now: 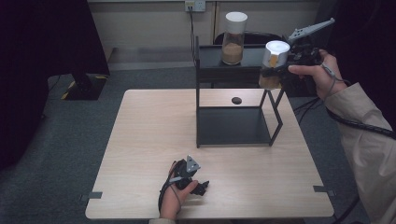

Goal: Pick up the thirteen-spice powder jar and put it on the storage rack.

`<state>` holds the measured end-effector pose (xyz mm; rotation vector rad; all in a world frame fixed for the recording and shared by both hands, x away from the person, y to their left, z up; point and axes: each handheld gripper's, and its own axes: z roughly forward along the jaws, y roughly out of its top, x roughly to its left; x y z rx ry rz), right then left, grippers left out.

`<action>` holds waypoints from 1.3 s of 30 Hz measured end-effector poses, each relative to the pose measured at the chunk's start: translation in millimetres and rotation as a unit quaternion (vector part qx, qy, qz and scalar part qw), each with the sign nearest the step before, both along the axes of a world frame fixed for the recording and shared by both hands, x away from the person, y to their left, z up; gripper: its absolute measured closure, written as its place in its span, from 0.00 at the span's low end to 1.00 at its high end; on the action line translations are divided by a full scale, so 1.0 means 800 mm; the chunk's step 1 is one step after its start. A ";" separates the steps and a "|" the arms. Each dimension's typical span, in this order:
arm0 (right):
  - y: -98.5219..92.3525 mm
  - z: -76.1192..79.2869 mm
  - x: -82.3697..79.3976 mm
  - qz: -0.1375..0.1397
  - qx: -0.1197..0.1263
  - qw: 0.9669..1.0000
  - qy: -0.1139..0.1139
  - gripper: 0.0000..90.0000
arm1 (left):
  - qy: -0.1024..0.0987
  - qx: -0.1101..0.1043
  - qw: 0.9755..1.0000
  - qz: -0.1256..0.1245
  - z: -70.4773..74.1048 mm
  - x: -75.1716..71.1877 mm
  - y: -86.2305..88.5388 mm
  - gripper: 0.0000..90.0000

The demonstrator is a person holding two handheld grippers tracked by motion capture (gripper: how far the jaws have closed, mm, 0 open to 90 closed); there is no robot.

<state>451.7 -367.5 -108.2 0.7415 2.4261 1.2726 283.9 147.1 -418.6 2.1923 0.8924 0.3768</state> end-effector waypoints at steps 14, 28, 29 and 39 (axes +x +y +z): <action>-0.008 0.039 0.006 -0.013 0.010 1.000 -0.001 0.34 | 0.000 0.000 1.000 -0.002 0.000 0.001 0.001 0.00; -0.005 0.052 0.029 -0.041 0.021 0.999 -0.007 0.34 | -0.001 0.001 1.000 -0.002 0.000 0.001 0.001 0.00; -0.003 0.052 0.032 -0.044 0.021 0.999 -0.007 0.34 | 0.000 0.001 1.000 -0.003 0.000 0.001 0.001 0.00; 0.020 0.050 0.060 -0.055 0.012 0.998 -0.011 0.34 | -0.001 0.000 1.000 -0.005 0.000 0.001 0.002 0.00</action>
